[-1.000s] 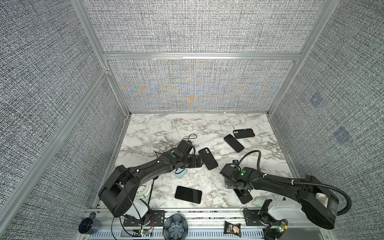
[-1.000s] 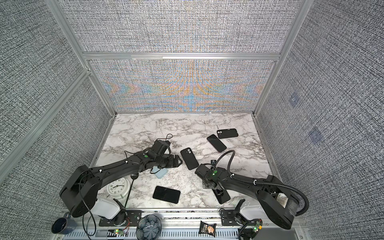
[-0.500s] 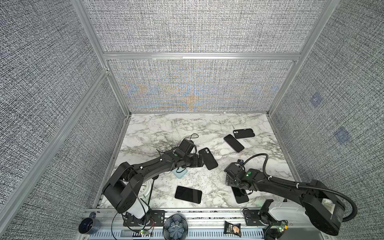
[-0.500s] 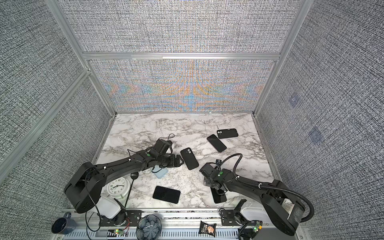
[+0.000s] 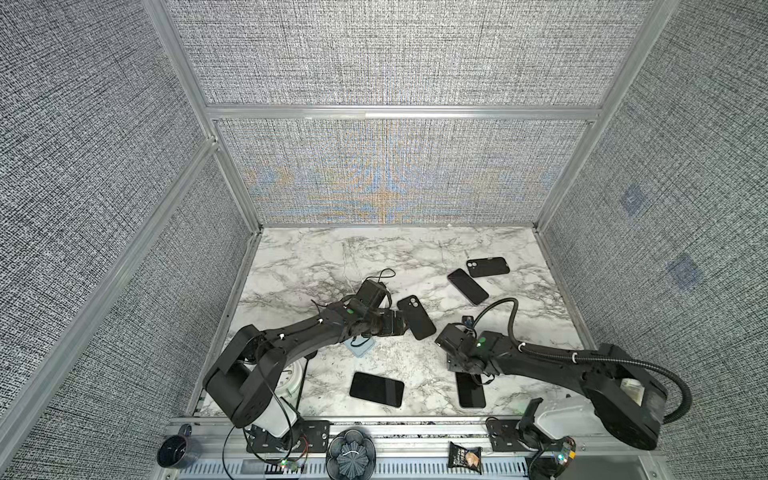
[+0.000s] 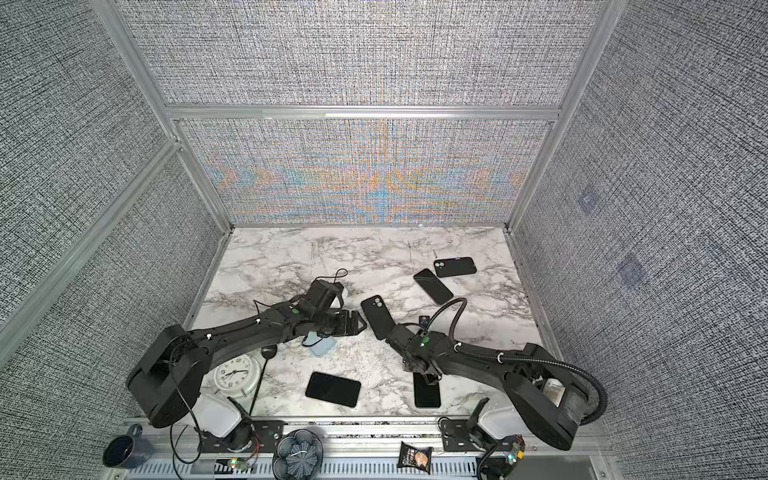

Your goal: Put the phone into the phone case

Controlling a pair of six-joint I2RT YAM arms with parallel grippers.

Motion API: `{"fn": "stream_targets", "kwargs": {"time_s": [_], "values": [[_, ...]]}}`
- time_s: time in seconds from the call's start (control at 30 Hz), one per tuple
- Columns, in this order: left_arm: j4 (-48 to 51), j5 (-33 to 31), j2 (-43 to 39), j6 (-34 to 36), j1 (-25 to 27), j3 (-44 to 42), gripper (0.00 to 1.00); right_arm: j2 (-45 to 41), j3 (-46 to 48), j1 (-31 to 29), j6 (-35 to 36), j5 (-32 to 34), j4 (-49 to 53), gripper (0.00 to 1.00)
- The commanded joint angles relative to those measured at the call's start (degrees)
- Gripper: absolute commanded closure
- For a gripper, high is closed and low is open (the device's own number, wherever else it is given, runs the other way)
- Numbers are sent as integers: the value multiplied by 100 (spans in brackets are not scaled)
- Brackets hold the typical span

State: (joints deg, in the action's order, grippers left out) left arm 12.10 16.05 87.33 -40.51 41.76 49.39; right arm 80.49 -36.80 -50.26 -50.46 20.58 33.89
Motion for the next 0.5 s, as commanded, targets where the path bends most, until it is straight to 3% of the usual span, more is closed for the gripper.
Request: {"fn": "stream_targets", "kwargs": {"time_s": [0.0,0.47], "values": [[19,12,-134,-19,-77,-69,11,220,-6,-19,710,-767,46,32],[302,-126,-197,-71,-247,-193,11,1142,-1072,191,2649,-1403,-574,38]]}}
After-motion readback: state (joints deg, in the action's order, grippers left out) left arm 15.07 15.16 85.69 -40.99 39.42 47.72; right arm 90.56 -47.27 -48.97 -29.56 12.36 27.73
